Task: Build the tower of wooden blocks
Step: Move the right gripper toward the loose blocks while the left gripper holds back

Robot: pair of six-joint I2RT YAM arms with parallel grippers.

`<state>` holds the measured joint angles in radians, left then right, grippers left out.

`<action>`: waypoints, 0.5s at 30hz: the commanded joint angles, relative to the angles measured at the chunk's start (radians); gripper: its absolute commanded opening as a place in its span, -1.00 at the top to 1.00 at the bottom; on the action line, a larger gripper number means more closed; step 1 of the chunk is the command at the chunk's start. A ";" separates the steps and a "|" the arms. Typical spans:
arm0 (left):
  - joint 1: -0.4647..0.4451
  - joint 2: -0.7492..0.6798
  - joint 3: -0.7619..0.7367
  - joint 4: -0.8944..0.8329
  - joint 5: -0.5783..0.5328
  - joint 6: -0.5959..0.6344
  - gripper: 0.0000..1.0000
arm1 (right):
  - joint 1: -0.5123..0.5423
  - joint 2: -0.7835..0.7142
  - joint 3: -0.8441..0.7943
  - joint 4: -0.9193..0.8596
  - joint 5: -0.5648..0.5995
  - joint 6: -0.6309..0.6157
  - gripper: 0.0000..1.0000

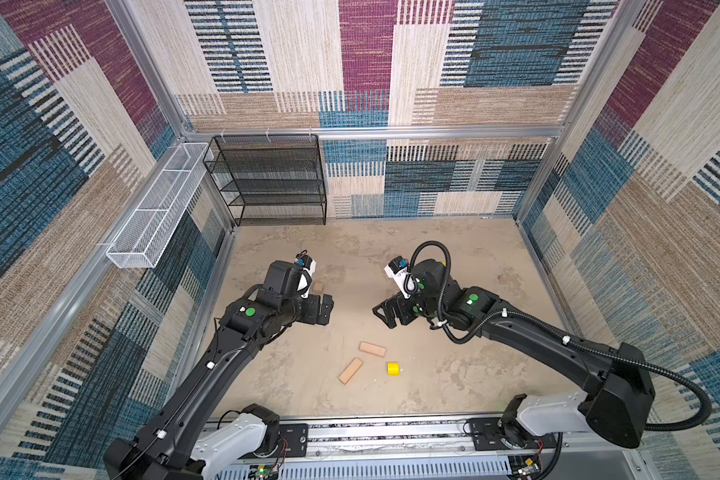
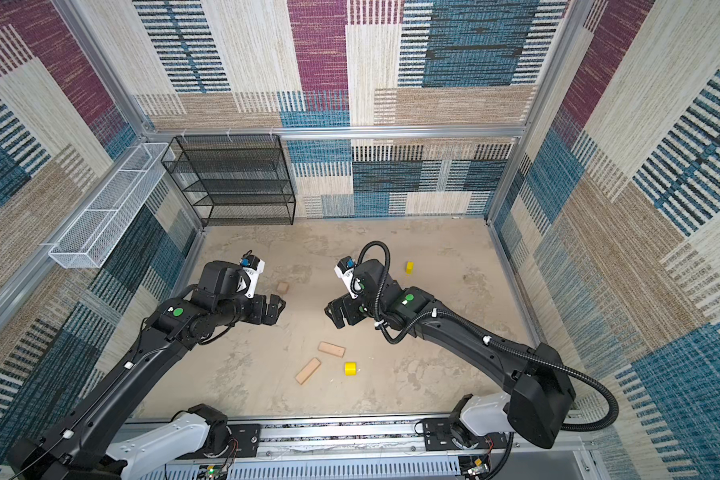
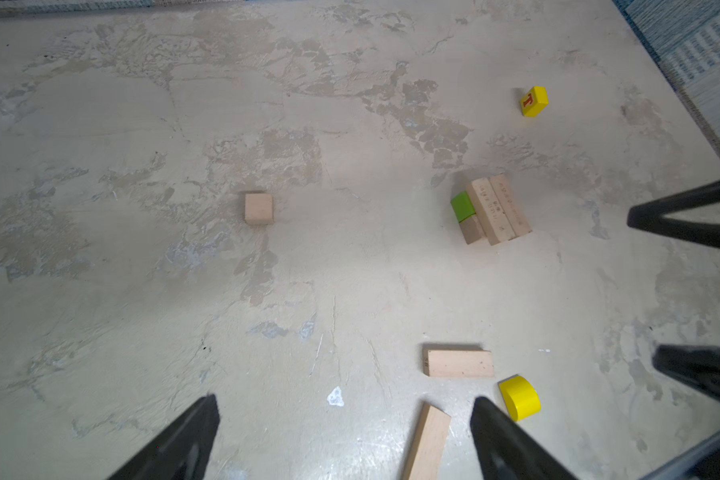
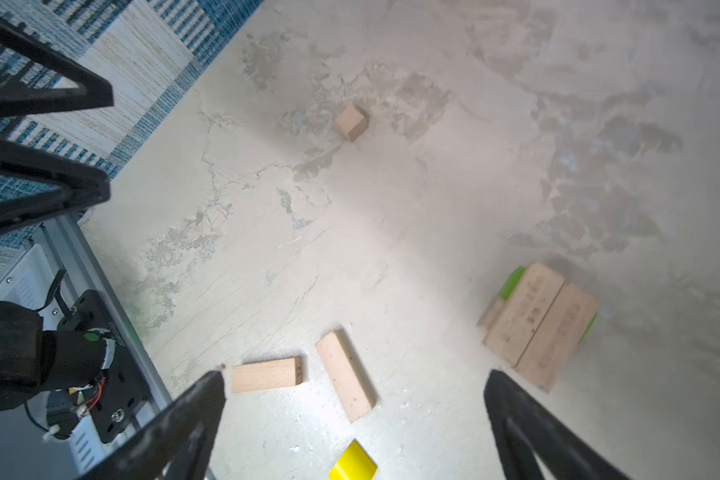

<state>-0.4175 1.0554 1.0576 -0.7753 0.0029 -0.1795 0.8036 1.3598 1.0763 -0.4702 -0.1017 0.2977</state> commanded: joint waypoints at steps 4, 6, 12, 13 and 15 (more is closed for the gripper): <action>0.001 -0.005 -0.037 0.044 -0.038 0.022 -0.98 | 0.114 -0.028 -0.063 -0.083 0.239 0.588 -1.00; 0.000 -0.005 -0.038 0.045 -0.024 0.018 -0.98 | 0.169 -0.014 -0.046 -0.111 0.305 0.676 -0.99; 0.000 -0.054 -0.042 0.045 0.007 0.028 -0.98 | 0.247 0.155 0.056 -0.224 0.321 0.836 -0.91; 0.001 -0.067 -0.046 0.046 0.011 0.029 -0.97 | 0.257 0.186 0.082 -0.247 0.323 0.847 -0.91; 0.001 -0.091 -0.056 0.046 0.019 0.029 -0.98 | 0.277 0.254 0.150 -0.312 0.341 0.878 -0.89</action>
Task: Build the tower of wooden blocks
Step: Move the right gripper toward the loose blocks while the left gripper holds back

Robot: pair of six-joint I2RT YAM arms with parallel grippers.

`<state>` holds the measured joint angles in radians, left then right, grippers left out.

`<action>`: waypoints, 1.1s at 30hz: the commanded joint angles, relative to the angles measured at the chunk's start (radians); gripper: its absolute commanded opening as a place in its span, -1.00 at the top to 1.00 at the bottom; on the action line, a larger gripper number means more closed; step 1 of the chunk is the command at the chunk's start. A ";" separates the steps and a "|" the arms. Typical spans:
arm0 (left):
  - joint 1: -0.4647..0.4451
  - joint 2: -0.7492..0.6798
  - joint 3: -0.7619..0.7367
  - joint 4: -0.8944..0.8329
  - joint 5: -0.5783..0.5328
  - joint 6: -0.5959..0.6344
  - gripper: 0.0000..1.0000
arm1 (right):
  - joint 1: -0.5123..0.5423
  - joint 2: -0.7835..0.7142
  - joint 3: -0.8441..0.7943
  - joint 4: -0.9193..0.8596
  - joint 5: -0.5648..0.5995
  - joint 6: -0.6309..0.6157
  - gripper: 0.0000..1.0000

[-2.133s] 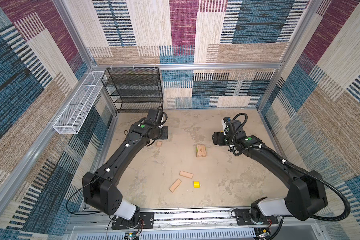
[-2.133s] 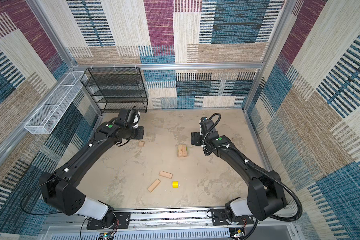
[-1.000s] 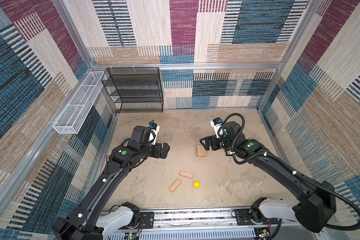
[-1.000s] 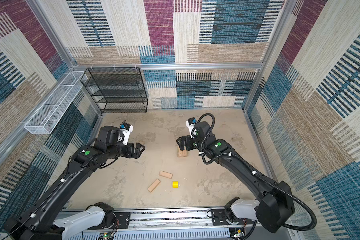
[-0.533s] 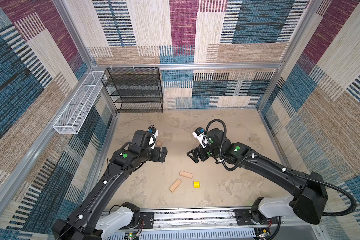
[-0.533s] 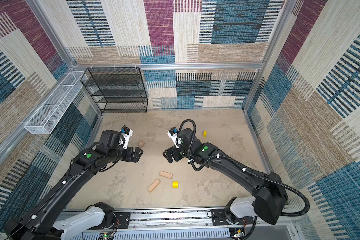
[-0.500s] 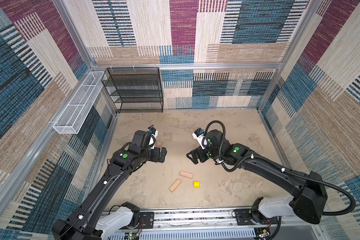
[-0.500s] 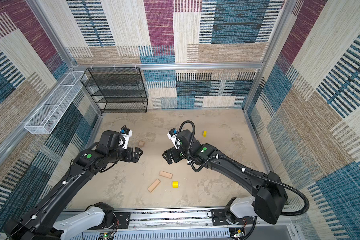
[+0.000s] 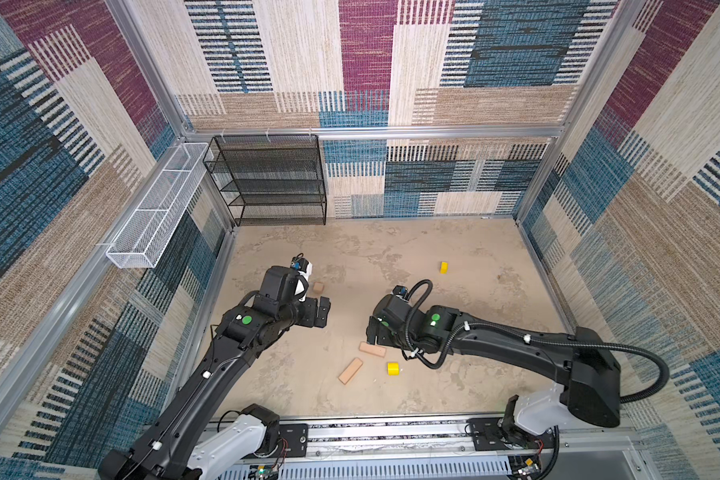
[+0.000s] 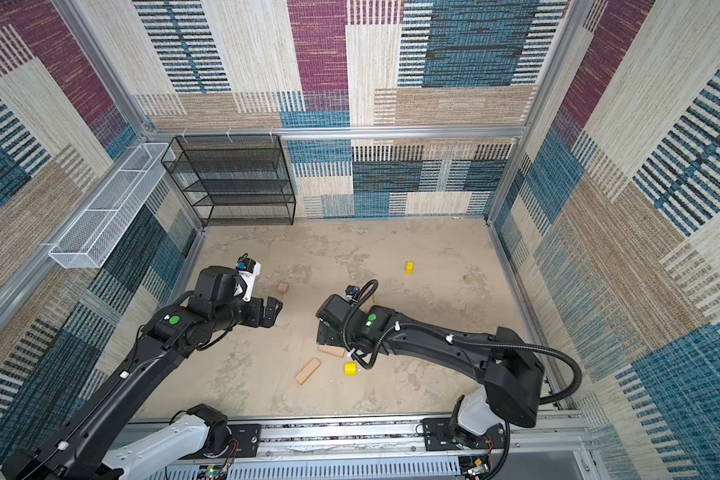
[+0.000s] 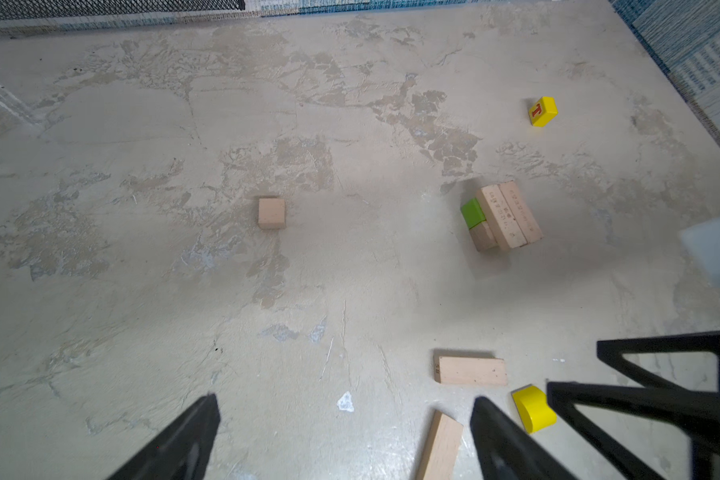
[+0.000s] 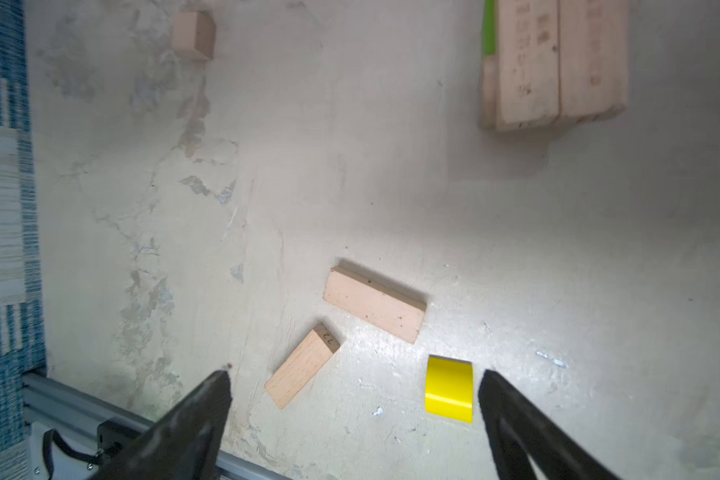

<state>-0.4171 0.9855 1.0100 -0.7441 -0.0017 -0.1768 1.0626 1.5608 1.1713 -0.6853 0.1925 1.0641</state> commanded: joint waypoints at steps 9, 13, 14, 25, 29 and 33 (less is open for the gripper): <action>0.000 -0.091 -0.034 0.015 0.049 0.044 -0.98 | 0.074 0.283 0.245 -0.244 0.051 0.183 -0.82; 0.001 -0.107 -0.043 0.016 0.052 0.057 -0.98 | 0.075 0.322 0.244 -0.252 0.061 0.212 -0.83; 0.000 -0.108 -0.045 0.015 0.052 0.058 -0.98 | 0.074 0.329 0.244 -0.251 0.062 0.216 -0.83; -0.030 -0.112 -0.057 0.011 0.048 0.066 -0.98 | 0.074 0.424 0.301 -0.247 0.051 0.180 -0.93; -0.034 -0.111 -0.055 0.005 0.030 0.065 -0.98 | 0.075 0.435 0.306 -0.241 0.048 0.168 -0.96; -0.034 -0.110 -0.044 -0.018 -0.048 0.060 -0.98 | 0.073 0.431 0.296 -0.221 0.042 0.153 -0.96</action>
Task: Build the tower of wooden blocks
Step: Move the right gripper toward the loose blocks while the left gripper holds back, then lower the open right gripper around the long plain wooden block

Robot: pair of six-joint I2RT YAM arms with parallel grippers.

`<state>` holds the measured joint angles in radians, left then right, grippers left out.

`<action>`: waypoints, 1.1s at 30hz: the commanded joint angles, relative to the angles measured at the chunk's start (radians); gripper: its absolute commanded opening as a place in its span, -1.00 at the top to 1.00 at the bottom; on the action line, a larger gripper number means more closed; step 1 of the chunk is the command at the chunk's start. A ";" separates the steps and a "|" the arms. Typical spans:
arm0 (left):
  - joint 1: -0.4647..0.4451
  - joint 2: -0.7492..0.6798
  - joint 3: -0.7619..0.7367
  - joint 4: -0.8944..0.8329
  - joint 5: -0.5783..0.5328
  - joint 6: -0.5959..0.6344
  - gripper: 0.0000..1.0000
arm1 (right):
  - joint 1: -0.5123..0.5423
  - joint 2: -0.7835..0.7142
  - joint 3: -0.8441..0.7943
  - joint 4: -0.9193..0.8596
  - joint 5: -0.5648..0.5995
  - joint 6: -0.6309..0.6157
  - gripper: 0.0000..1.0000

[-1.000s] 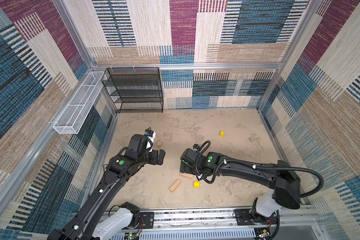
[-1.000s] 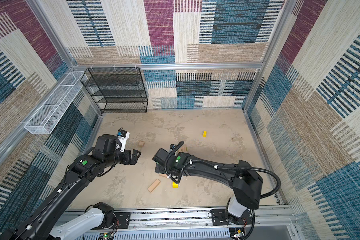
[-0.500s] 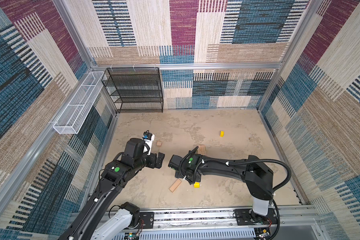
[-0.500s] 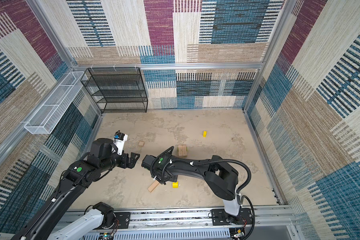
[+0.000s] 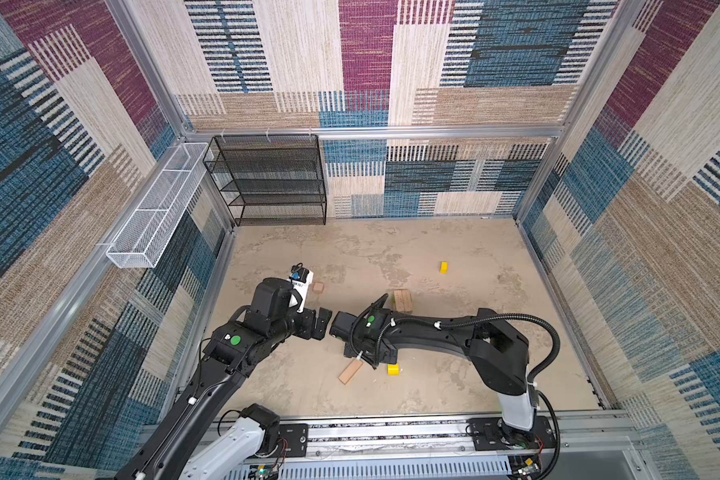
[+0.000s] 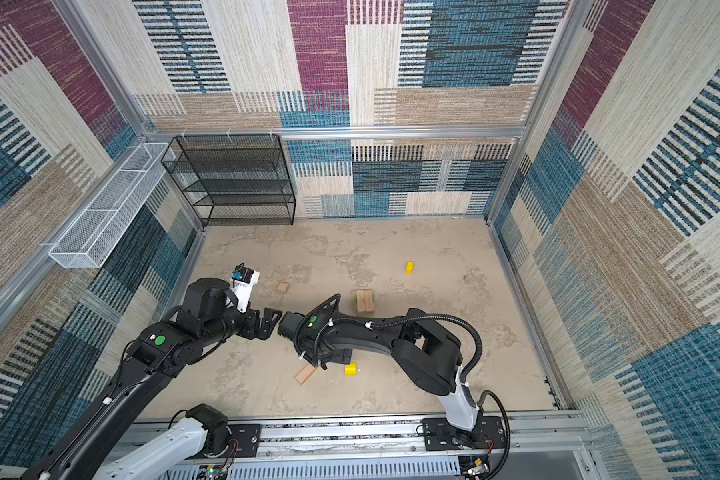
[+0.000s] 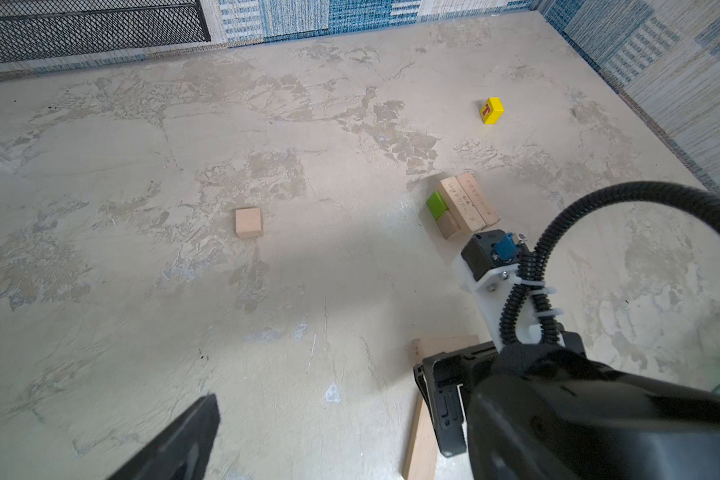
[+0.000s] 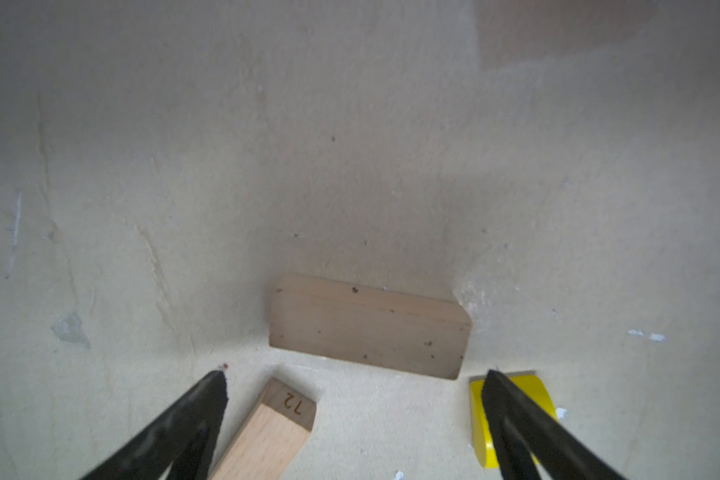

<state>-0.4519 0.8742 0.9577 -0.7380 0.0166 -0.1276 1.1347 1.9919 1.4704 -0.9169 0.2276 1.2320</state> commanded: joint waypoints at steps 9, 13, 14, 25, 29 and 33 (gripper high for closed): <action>0.002 0.011 0.016 -0.076 -0.231 -0.023 -0.98 | -0.020 -0.019 -0.031 0.038 0.001 -0.033 -1.00; 0.002 -0.002 -0.006 -0.095 -0.141 -0.072 -0.98 | -0.030 -0.029 -0.036 0.046 0.002 -0.048 -1.00; 0.002 -0.009 -0.018 -0.097 -0.114 -0.088 -0.98 | -0.032 -0.030 -0.038 0.051 0.000 -0.053 -1.00; 0.001 -0.077 -0.105 -0.066 -0.030 -0.138 -0.98 | -0.050 -0.042 -0.067 0.105 -0.029 -0.090 -1.00; 0.001 -0.064 -0.104 -0.068 -0.027 -0.136 -0.99 | -0.050 -0.048 -0.078 0.119 -0.036 -0.089 -1.00; 0.001 -0.072 -0.106 -0.070 -0.039 -0.139 -0.98 | -0.051 -0.046 -0.086 0.131 -0.039 -0.083 -1.00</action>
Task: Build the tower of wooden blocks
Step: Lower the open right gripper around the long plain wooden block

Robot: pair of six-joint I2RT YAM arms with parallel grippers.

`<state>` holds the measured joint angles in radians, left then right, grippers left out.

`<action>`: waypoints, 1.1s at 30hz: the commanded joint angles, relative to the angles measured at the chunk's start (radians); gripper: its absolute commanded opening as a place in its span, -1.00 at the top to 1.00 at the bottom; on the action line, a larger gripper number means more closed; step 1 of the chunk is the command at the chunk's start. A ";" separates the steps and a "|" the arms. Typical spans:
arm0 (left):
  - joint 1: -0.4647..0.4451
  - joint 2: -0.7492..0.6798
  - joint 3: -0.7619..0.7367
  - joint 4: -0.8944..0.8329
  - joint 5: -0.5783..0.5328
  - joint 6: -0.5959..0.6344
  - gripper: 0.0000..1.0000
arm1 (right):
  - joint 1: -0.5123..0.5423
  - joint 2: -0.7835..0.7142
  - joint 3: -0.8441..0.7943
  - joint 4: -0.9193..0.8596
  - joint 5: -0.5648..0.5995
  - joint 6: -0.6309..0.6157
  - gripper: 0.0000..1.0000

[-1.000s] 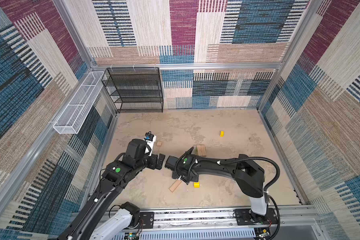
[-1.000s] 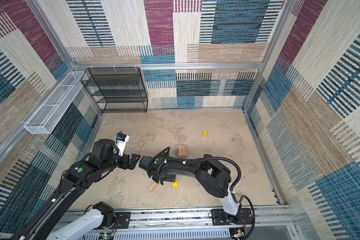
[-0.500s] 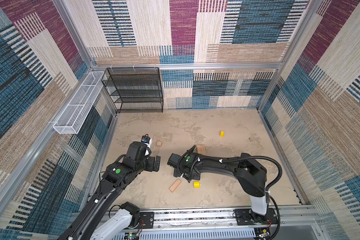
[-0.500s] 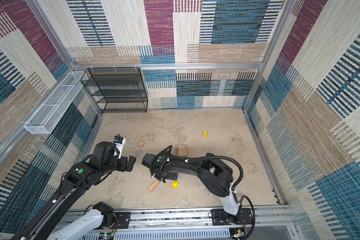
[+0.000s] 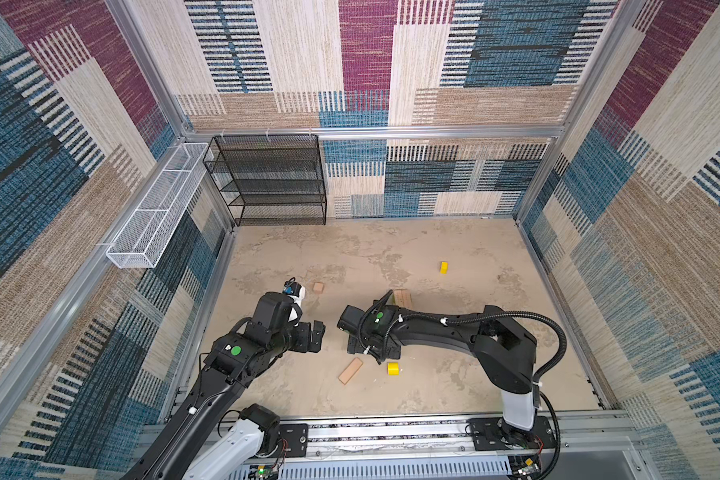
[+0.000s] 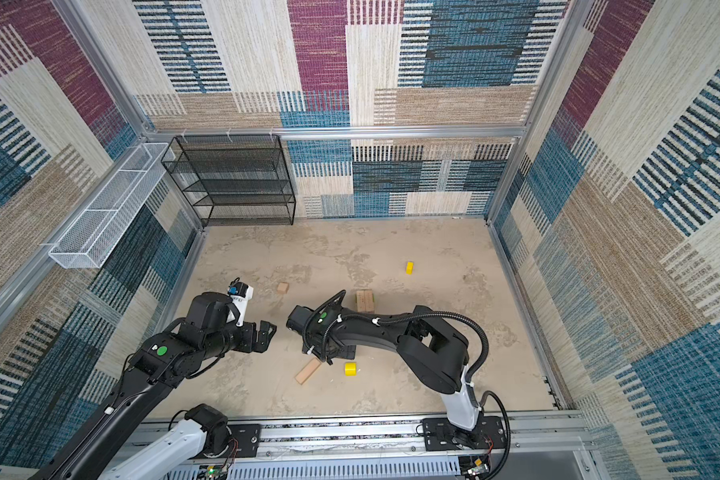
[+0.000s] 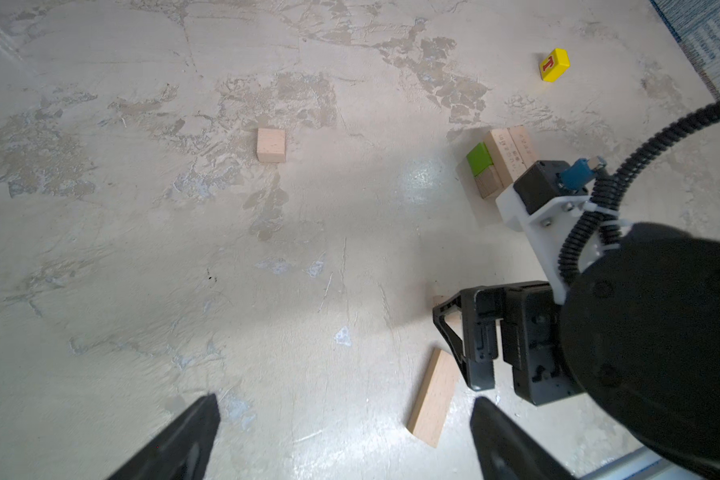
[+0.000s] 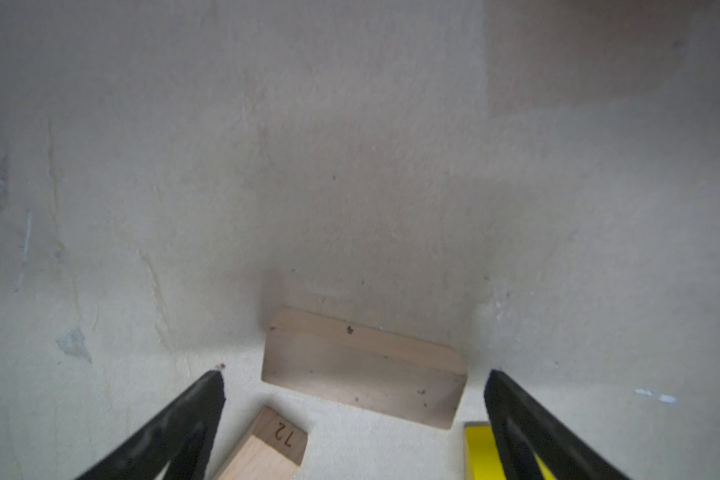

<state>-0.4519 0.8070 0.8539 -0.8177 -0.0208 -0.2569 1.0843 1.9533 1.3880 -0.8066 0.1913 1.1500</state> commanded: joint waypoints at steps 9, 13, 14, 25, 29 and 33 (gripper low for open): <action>0.001 -0.005 -0.003 0.011 -0.012 -0.010 -0.99 | -0.005 -0.004 -0.003 0.025 0.012 -0.001 -1.00; 0.001 0.000 -0.004 0.012 -0.013 -0.010 -0.98 | -0.005 -0.001 0.002 0.018 0.026 0.004 -1.00; 0.001 0.002 -0.004 0.011 -0.013 -0.010 -0.98 | -0.006 0.002 0.003 0.018 0.029 0.003 -0.99; 0.001 0.030 -0.001 0.015 -0.004 -0.005 -0.98 | -0.011 0.010 0.003 0.017 0.033 -0.014 -0.74; 0.001 0.041 -0.002 0.014 0.000 -0.004 -0.98 | -0.011 0.010 0.001 0.016 0.031 -0.013 -0.69; 0.002 0.047 -0.001 0.014 0.004 -0.003 -0.98 | -0.013 0.015 0.000 0.021 0.028 -0.015 -0.68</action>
<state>-0.4515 0.8509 0.8524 -0.8165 -0.0235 -0.2588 1.0729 1.9644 1.3872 -0.7982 0.2050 1.1389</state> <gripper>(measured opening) 0.991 0.843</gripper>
